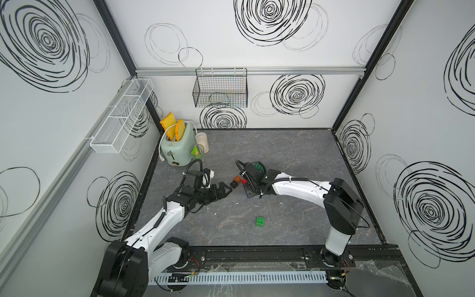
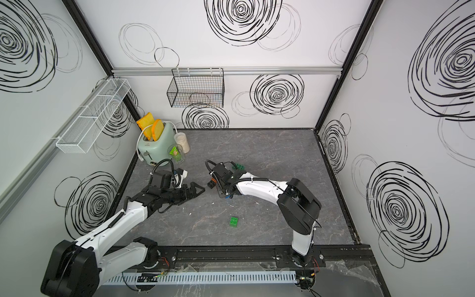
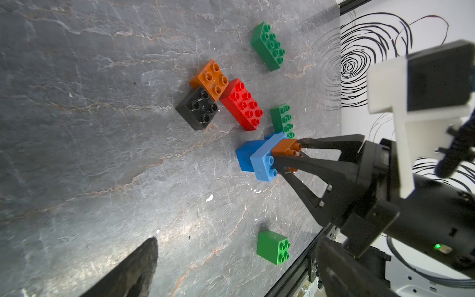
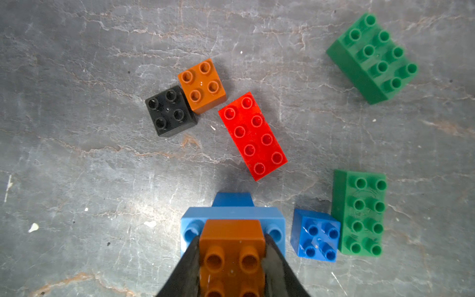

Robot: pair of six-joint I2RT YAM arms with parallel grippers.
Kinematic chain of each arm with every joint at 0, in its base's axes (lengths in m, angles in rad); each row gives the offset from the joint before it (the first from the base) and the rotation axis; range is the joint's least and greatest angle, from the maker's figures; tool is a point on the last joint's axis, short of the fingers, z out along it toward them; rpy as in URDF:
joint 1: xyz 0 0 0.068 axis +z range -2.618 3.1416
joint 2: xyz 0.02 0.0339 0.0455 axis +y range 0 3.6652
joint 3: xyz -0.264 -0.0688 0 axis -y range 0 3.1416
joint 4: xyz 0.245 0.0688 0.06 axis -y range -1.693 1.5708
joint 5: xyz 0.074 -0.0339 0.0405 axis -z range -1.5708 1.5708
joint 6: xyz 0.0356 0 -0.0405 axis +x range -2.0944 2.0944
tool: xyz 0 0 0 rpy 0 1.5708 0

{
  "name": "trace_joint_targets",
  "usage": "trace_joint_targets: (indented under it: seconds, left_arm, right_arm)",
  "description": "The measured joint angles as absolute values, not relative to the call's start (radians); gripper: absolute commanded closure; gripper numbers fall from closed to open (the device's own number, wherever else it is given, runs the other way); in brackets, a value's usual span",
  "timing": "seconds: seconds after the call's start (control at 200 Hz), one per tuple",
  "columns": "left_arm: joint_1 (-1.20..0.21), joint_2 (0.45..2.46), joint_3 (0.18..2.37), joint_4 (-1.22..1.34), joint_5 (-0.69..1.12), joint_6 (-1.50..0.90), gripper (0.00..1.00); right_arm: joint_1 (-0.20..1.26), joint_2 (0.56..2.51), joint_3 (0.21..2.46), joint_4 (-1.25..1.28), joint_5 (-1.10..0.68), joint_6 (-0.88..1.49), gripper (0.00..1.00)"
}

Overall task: Assemble the letter f with lego
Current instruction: Assemble the lego brick with the lego brick.

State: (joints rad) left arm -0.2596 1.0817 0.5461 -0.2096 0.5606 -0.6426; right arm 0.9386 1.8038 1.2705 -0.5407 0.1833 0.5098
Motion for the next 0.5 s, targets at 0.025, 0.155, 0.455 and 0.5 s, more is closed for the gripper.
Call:
trace_joint_targets:
  seconds: [0.025,0.155,0.455,0.5]
  left_arm:
    - [-0.260,1.083,0.546,-0.210,0.559,-0.643,0.02]
    - [-0.260,1.083,0.546,-0.210,0.558,-0.643,0.02]
    - [-0.254,1.077,0.546,-0.210,0.561,-0.643,0.02]
    - [-0.254,1.077,0.546,-0.210,0.561,-0.643,0.02]
  right_arm:
    - [0.938,1.806,1.275,-0.547,0.180,0.513,0.60]
    - [0.936,1.826,1.314,-0.587,0.168,0.527,0.59]
    - [0.941,1.855,1.372,-0.655,0.159,0.551,0.57]
    - [0.942,1.856,1.377,-0.662,0.160,0.553,0.57]
